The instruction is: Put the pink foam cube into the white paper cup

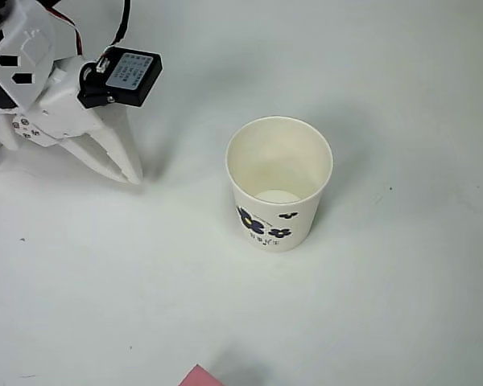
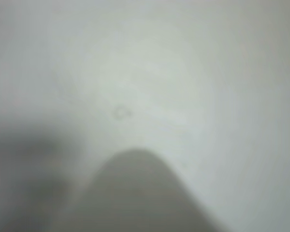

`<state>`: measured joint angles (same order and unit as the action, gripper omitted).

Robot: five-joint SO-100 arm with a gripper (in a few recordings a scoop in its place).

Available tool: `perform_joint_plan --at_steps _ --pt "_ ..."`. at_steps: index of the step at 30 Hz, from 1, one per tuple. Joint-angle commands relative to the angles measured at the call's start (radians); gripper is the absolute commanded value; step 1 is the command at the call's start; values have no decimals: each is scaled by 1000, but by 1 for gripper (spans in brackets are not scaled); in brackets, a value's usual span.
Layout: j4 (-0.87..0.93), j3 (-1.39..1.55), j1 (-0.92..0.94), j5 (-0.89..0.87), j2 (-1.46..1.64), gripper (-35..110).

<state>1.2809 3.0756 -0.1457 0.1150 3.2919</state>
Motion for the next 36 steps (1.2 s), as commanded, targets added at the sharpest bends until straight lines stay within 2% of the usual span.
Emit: perform_joint_plan --at_steps 1,7,11,12,14,16,20,22,24,29,36 --pt "25 -14 -14 20 23 0" --pt "21 -14 -5 9 23 0" --pt "26 8 123 63 23 0" --pt "21 8 98 69 25 0" --pt "20 6 11 -43 25 2" --pt "14 6 6 -92 25 0" --pt "-69 6 -2 -40 25 1" --pt "-190 6 -8 35 25 8" --pt "-250 3 -9 32 25 14" --pt "-250 -92 72 9 25 24" --pt "-250 -218 155 18 -8 27"
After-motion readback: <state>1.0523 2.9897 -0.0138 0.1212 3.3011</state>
